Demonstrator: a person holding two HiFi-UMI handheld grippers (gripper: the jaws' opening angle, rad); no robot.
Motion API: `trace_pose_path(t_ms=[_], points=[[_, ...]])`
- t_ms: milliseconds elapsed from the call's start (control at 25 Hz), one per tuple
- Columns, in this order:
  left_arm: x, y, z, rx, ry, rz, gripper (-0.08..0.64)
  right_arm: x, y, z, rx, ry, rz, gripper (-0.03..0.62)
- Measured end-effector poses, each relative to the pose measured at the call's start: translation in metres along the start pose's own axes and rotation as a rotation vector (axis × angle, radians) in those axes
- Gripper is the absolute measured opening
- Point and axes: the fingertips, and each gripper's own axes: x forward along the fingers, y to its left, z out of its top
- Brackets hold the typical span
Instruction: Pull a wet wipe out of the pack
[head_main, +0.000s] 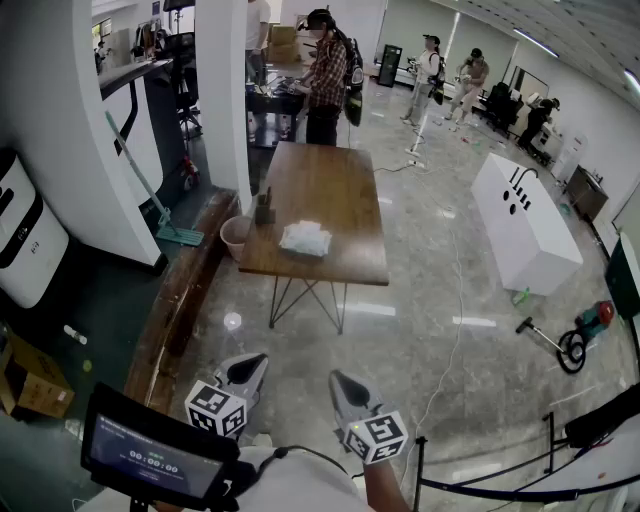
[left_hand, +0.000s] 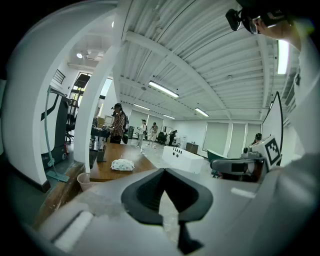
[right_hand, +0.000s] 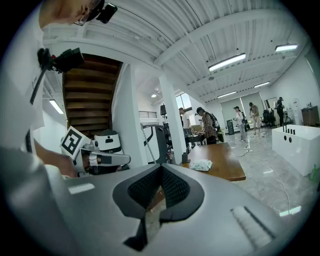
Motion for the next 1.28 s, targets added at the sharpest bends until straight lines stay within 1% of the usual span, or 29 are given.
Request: trace_pose_path(t_ms=[120,320,400,520,600,720,800,920,1000,1080,1160,1280], points=[[0.004,-0.006,0.001,0.003,0.012,-0.016,0.002,-0.002,-0.006,-0.003,0.015,0.007,0.001,0.003],[0.023,-0.027,-0.006,0.053,0.028,-0.032,0.002,-0.014,-0.024,-0.016,0.032,-0.011,0.025,0.003],[0.026,-0.032,-0.006,0.066,0.04,-0.039,0.002,-0.012,-0.024,-0.019,0.055,-0.012,0.046,0.003],[0.026,-0.041,-0.013,0.054,0.075,-0.065,0.002,-0.007,-0.015,-0.032,0.1,0.024,0.093,0.005],[0.027,-0.054,-0.023,0.046,0.109,-0.085,0.002,-0.012,-0.014,-0.044,0.117,0.058,0.111,0.005],[0.033,-0.084,-0.041,0.069,0.168,-0.114,0.003,-0.03,-0.023,-0.064,0.147,0.088,0.117,0.005],[0.042,-0.103,-0.056,0.089,0.2,-0.137,0.003,-0.045,-0.038,-0.081,0.171,0.104,0.1,0.005],[0.058,-0.124,-0.071,0.092,0.239,-0.183,0.003,-0.062,-0.069,-0.097,0.206,0.123,0.023,0.005],[0.066,-0.138,-0.07,0.102,0.254,-0.222,0.003,-0.073,-0.086,-0.096,0.235,0.118,-0.022,0.003],[0.073,-0.151,-0.065,0.125,0.26,-0.256,0.003,-0.081,-0.096,-0.09,0.254,0.105,-0.047,0.005],[0.077,-0.161,-0.062,0.143,0.265,-0.283,0.003,-0.086,-0.101,-0.084,0.257,0.099,-0.059,0.005],[0.087,-0.168,-0.066,0.143,0.271,-0.307,0.003,-0.09,-0.105,-0.084,0.25,0.102,-0.067,0.005]])
